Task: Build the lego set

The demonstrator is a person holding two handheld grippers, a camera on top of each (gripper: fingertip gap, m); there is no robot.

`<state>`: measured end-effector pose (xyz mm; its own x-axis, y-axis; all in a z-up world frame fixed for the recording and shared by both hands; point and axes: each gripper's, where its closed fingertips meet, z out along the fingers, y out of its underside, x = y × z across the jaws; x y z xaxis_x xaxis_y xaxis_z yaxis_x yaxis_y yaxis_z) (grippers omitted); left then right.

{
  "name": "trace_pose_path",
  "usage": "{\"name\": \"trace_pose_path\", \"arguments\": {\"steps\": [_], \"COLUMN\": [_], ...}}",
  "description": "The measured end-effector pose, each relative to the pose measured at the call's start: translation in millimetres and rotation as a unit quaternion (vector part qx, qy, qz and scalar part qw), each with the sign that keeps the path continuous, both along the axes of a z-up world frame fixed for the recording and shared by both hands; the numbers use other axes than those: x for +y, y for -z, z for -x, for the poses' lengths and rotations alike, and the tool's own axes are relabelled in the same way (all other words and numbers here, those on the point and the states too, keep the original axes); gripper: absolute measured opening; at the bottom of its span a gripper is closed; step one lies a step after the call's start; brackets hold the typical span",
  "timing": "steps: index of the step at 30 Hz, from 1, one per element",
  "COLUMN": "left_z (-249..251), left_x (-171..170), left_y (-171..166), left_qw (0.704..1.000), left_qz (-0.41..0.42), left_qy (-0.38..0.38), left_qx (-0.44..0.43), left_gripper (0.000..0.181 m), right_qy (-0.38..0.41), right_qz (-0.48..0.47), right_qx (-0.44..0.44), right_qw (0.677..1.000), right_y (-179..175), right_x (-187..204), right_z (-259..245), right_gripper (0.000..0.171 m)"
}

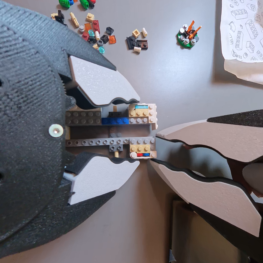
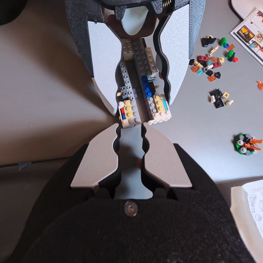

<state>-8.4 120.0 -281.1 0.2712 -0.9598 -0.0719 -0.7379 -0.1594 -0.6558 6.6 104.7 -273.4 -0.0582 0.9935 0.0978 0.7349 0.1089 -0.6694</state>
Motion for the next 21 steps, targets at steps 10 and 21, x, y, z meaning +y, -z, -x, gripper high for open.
{"name": "trace_pose_path", "arguments": {"steps": [10,21], "left_z": [-1.1,0.0], "left_x": [-1.6,-3.4], "left_y": [-0.5,0.1], "left_qw": [1.0,1.0], "left_qz": [0.005,0.004], "left_qy": [0.006,0.01], "left_qx": [-0.006,0.0], "left_gripper": [0.072,0.073], "right_qy": [-0.008,-0.002], "right_qz": [-0.011,-0.003], "right_qx": [-0.012,-0.024], "right_qw": [1.0,1.0], "right_y": [3.2,3.7], "right_x": [-1.1,-2.7], "right_z": [3.3,3.6], "right_gripper": [0.027,0.025]}}
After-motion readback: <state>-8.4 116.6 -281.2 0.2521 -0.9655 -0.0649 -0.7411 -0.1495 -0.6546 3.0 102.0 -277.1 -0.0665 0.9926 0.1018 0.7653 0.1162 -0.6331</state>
